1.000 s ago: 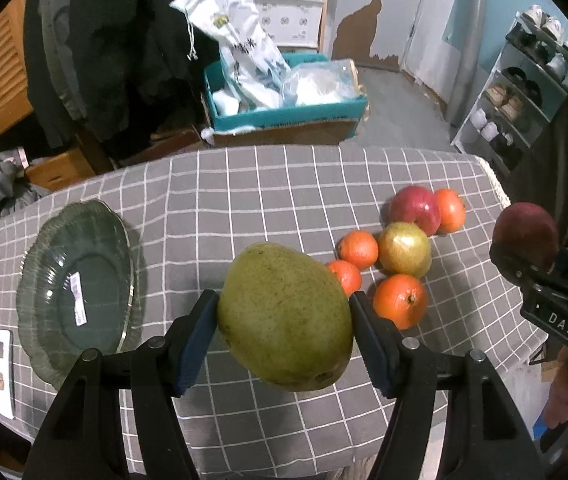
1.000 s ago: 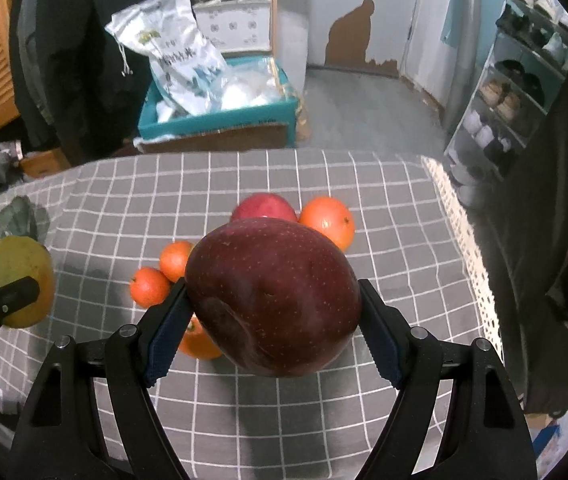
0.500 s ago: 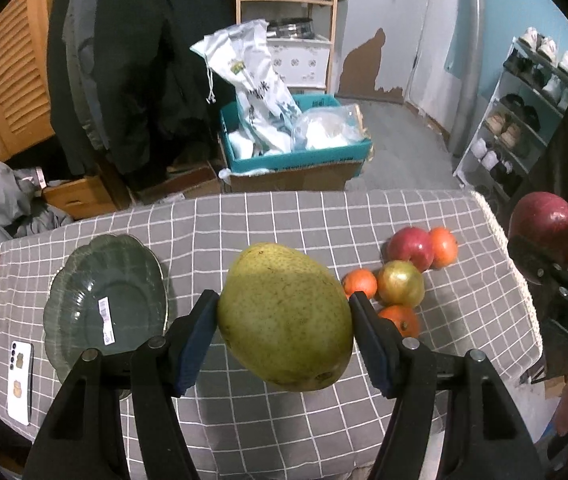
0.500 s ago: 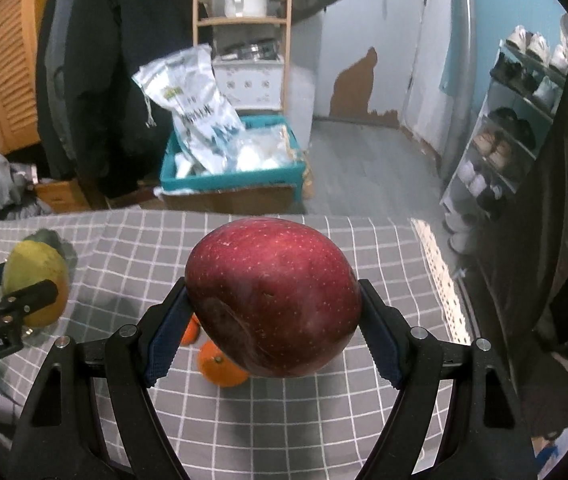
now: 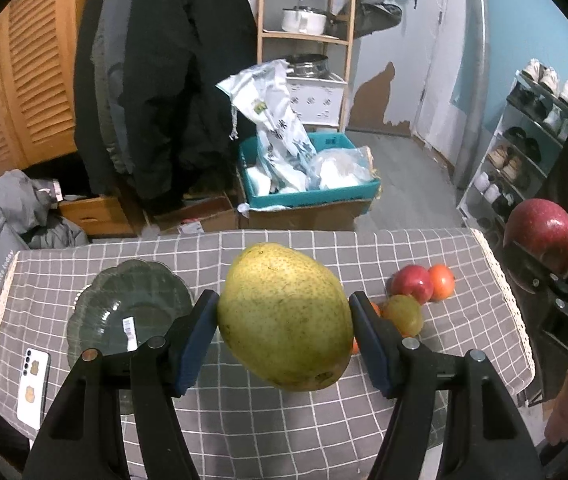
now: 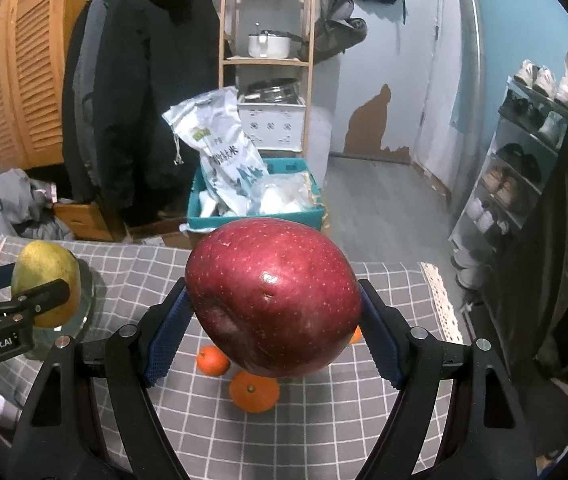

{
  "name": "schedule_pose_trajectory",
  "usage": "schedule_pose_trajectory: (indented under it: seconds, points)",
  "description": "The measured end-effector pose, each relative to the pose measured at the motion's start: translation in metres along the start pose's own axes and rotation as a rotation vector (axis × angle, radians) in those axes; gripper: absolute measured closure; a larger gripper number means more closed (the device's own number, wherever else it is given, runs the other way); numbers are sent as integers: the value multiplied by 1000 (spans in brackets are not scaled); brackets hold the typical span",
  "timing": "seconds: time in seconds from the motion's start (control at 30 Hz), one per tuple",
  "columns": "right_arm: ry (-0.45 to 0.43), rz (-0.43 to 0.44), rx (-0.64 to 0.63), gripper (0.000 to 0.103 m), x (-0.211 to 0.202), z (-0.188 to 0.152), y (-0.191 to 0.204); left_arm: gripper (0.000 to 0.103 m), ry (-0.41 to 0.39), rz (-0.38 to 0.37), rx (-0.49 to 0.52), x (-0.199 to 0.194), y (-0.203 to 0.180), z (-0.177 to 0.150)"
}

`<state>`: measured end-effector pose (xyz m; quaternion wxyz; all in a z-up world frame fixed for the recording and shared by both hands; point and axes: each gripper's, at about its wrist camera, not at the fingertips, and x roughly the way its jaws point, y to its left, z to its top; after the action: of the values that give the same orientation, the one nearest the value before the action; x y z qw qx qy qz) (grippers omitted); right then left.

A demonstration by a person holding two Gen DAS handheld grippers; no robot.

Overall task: Organize fruits
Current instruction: 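Lift the mango with the left tool toward the green bowl while the right tool lifts the apple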

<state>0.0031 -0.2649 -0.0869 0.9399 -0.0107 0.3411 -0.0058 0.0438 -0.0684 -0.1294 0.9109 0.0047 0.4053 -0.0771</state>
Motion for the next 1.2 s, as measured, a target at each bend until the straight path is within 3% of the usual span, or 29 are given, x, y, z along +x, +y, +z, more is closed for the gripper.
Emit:
schedule_pose_trajectory:
  seconds: [0.63, 1.2]
  points:
    - [-18, 112, -67, 23, 1, 23, 69, 35, -39, 48, -79, -18, 51, 4]
    - [37, 273, -139, 23, 31, 38, 170, 35, -4, 154, -198, -7, 136, -11]
